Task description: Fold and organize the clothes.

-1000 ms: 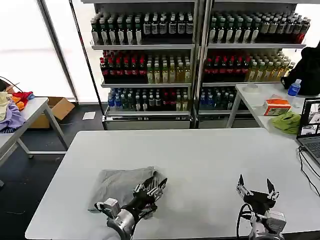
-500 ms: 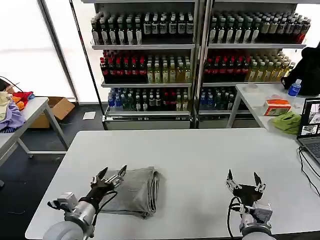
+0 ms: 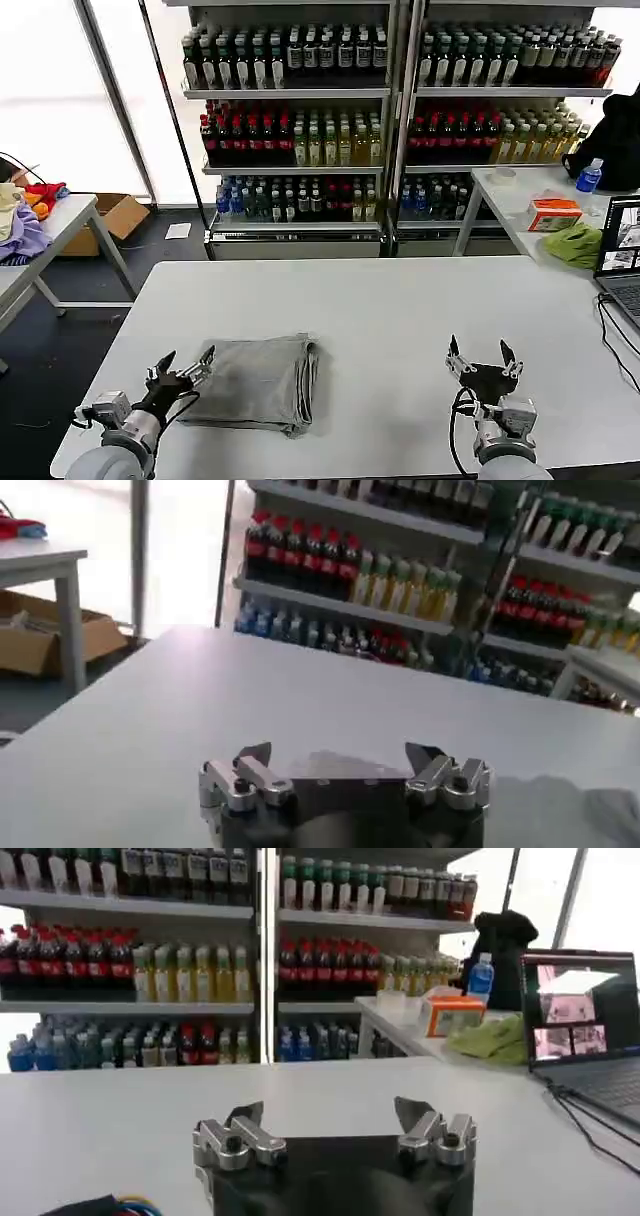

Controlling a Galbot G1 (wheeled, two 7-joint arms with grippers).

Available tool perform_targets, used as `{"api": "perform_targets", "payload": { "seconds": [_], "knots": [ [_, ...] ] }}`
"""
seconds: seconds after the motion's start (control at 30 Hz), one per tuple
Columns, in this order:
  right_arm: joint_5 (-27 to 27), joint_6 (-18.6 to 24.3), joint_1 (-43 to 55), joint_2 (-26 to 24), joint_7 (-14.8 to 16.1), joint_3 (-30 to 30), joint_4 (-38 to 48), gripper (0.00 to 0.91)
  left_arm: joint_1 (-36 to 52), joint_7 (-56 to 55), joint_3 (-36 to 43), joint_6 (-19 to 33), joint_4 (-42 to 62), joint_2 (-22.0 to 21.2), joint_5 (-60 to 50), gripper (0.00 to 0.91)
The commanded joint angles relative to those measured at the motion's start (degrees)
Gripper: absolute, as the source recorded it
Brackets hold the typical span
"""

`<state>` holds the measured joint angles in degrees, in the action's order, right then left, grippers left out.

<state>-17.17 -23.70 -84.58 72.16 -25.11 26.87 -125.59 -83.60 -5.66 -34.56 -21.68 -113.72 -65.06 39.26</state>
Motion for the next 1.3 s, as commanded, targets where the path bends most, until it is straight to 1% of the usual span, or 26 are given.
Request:
{"api": "perform_targets", "payload": {
  "seconds": [0.03, 0.7, 0.73, 0.8, 0.83, 0.93, 0.97, 1.03, 1.07, 1.3],
  "knots": [
    [0.2, 0.1, 0.6, 0.1, -0.1, -0.4, 0.3, 0.907, -1.1, 0.5, -0.6, -0.4, 2.1, -0.3, -1.7, 0.907],
    [1.1, 0.4, -2.9, 0.4, 0.0, 0.7, -2.2, 0.907, -1.2, 3.0, 0.7, -0.2, 4.2, -1.1, -2.8, 0.907],
    [1.1, 0.4, -3.0, 0.4, 0.0, 0.7, -2.2, 0.907, -1.3, 3.2, 0.8, -0.2, 4.2, -1.2, -3.0, 0.887],
    [1.2, 0.5, -3.0, 0.5, 0.0, 0.6, -2.0, 0.907, -1.4, 3.4, 1.0, -0.2, 4.0, -1.5, -3.3, 0.786],
    [1.3, 0.6, -3.1, 0.5, 0.0, 0.5, -1.9, 0.907, -1.6, 3.5, 1.1, -0.1, 3.8, -1.7, -3.3, 0.715],
    [1.4, 0.7, -3.3, 0.6, 0.0, 0.4, -1.9, 0.907, -1.9, 4.0, 1.3, 0.0, 3.5, -1.9, -3.7, 0.232],
    [1.4, 0.8, -3.3, 0.6, 0.0, 0.4, -1.9, 0.907, -1.9, 4.1, 1.4, 0.1, 3.6, -1.9, -3.8, 0.111],
    [1.4, 0.8, -3.3, 0.6, 0.0, 0.4, -2.1, 0.907, -1.8, 4.2, 1.4, 0.3, 3.9, -2.0, -4.0, 0.020],
    [1.4, 0.8, -3.3, 0.6, 0.0, 0.4, -2.1, 0.907, -1.7, 4.2, 1.4, 0.4, 4.1, -2.0, -4.0, 0.000],
    [1.3, 0.7, -3.2, 0.4, 0.1, 0.5, -2.1, 0.907, -1.7, 4.8, 1.5, 1.3, 4.7, -2.3, -4.2, 0.000]
  ]
}}
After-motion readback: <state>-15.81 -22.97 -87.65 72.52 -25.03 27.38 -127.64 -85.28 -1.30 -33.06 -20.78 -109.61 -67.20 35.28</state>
